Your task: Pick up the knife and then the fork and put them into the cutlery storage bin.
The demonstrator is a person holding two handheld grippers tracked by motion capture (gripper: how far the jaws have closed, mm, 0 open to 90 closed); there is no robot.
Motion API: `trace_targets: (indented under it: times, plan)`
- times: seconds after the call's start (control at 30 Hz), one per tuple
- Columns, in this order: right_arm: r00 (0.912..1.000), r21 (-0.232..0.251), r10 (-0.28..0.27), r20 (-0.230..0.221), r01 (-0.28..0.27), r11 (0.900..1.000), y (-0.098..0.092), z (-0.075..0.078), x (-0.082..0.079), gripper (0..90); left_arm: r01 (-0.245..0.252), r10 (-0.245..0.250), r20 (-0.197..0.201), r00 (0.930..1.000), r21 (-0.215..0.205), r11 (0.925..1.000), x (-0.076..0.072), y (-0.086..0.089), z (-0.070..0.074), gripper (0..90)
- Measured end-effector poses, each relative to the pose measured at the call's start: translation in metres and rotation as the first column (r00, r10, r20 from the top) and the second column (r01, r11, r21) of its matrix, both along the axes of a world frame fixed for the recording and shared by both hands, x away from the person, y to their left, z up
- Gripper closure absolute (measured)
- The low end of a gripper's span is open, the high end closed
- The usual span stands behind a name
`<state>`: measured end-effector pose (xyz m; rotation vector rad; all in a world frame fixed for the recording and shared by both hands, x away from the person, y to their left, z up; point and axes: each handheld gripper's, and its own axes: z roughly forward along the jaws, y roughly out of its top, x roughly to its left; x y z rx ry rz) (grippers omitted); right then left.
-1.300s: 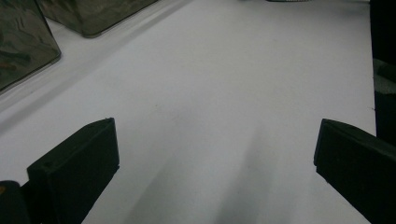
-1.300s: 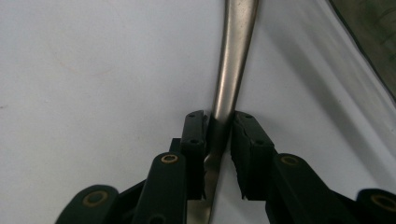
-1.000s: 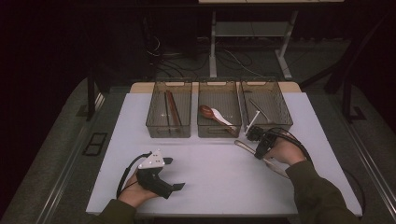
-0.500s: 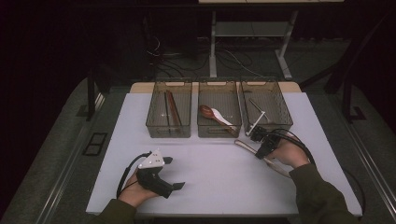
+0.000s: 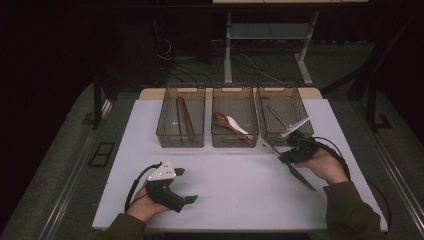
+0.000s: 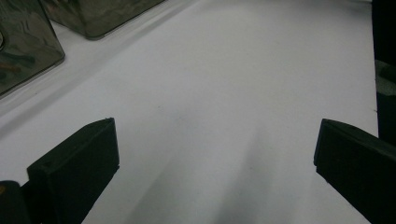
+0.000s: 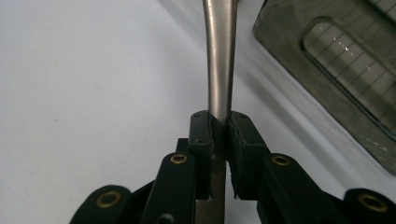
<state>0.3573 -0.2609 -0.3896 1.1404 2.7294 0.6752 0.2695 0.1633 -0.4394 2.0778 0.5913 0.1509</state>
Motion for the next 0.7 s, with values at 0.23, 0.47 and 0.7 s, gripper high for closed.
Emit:
trace_targets:
  times: [0.23, 0.47, 0.7]
  plan:
    - [0.9977, 0.089, -0.032, 0.06, 0.027, 0.996, -0.012, 0.006, -0.003, 80.5, -0.001, 0.001, 0.0, 1.0, -0.005, 1.0, 0.0, 0.002, 0.0, 0.0]
    - [0.9906, 0.175, -0.082, 0.109, 0.062, 0.983, -0.022, 0.014, -0.004, 80.5, -0.003, 0.003, -0.004, 1.0, -0.007, 1.0, 0.001, 0.002, 0.0, 0.0]
    - [0.9771, 0.25, -0.135, 0.165, 0.091, 0.964, -0.032, 0.021, -0.005, 80.5, -0.003, 0.003, -0.004, 1.0, -0.008, 1.0, 0.001, 0.002, 0.0, 0.0]
